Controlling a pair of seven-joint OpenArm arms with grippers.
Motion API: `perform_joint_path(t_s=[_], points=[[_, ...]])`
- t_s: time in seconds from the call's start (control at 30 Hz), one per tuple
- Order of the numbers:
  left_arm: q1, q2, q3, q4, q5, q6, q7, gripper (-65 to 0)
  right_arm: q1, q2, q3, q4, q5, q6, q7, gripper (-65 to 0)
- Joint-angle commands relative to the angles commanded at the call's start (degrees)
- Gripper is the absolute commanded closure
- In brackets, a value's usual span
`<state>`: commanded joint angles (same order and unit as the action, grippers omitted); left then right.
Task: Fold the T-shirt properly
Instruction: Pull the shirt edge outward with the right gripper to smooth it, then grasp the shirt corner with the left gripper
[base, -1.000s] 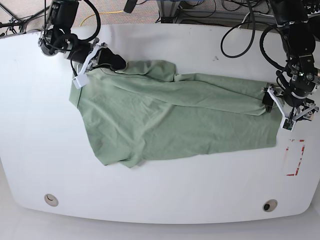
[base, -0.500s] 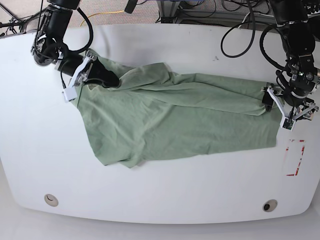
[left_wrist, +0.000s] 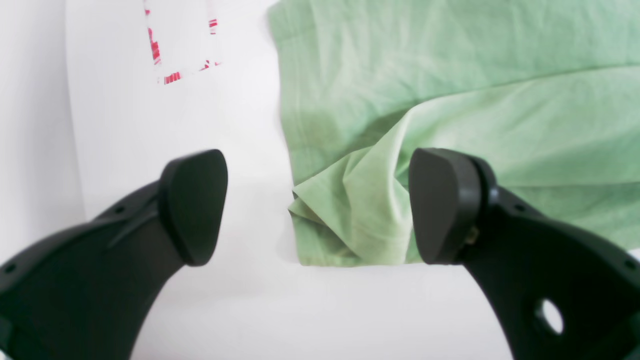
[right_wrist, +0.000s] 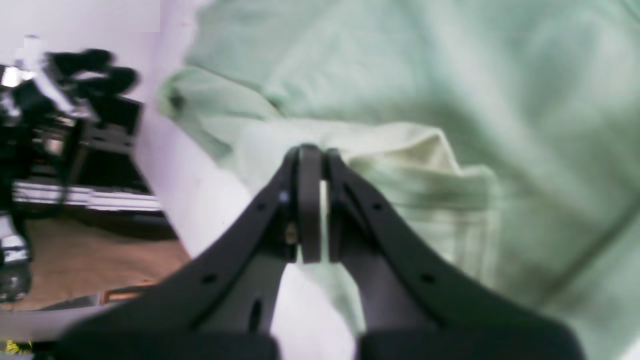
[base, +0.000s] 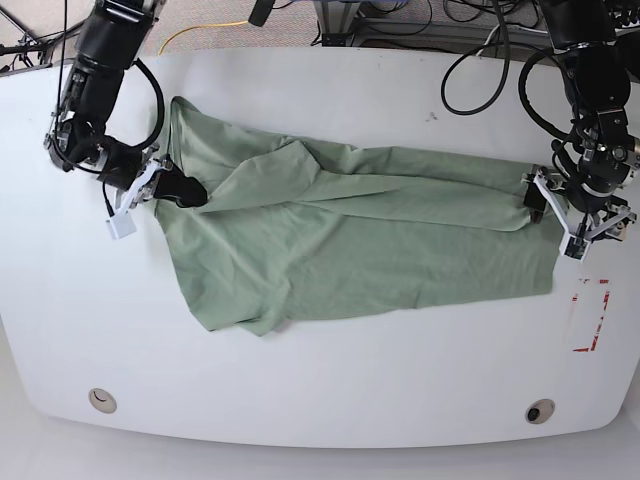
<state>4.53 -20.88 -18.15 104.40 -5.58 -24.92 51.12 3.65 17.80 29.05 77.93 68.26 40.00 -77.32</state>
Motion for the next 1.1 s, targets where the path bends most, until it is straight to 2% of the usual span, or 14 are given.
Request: perform_joint_path(t_s=[0.07, 0.13, 0.17, 0.23, 0.37, 0.43, 0.7, 0.93, 1.1], points=[[0.62, 0.00, -0.09, 0.00, 0.00, 0.00, 0.00, -53.1, 0.26, 0.09, 0.09, -0.18, -2.02, 0.00, 0.18, 0.0], [0.70, 0.09, -0.09, 0.00, 0.00, 0.00, 0.00, -53.1, 0.18, 0.44, 1.05, -0.09, -3.78, 0.00, 0.62, -3.3], [0.70, 0.18, -0.09, 0.00, 0.00, 0.00, 0.00, -53.1, 0.18, 0.44, 1.49, 0.00, -4.66, 0.00, 0.70, -7.1], [0.97, 0.18, 0.00, 0.00, -0.09, 0.00, 0.00, -53.1, -0.18, 0.70, 2.46, 0.09, -6.59, 0.00, 0.79, -20.3], [0.97, 0.09, -0.09, -1.85, -0.18, 0.00, 0.00, -53.1, -2.29, 1.58, 7.47, 0.53, -11.08, 0.00, 0.79, -52.8], [0.97, 0.00, -0.09, -2.55, -0.18, 0.00, -0.09, -53.1, -3.34, 1.93, 8.88, 2.73, -11.43, 0.00, 0.79, -60.1], [1.76, 0.00, -0.26, -2.73, -0.53, 0.00, -0.09, -53.1, -14.68, 2.02, 9.32, 16.53, -11.43, 0.00, 0.79, -61.4], [1.76, 0.44, -0.26, -2.29, -0.62, 0.00, -0.09, -53.1, -22.77, -1.14, 17.41, 16.79, -11.43, 0.00, 0.79, -61.4], [1.76, 1.23, -0.35, -1.14, -0.62, 0.00, -0.09, -53.1, -25.23, -1.58, 16.53, 16.79, -11.16, 0.00, 0.79, -61.4]])
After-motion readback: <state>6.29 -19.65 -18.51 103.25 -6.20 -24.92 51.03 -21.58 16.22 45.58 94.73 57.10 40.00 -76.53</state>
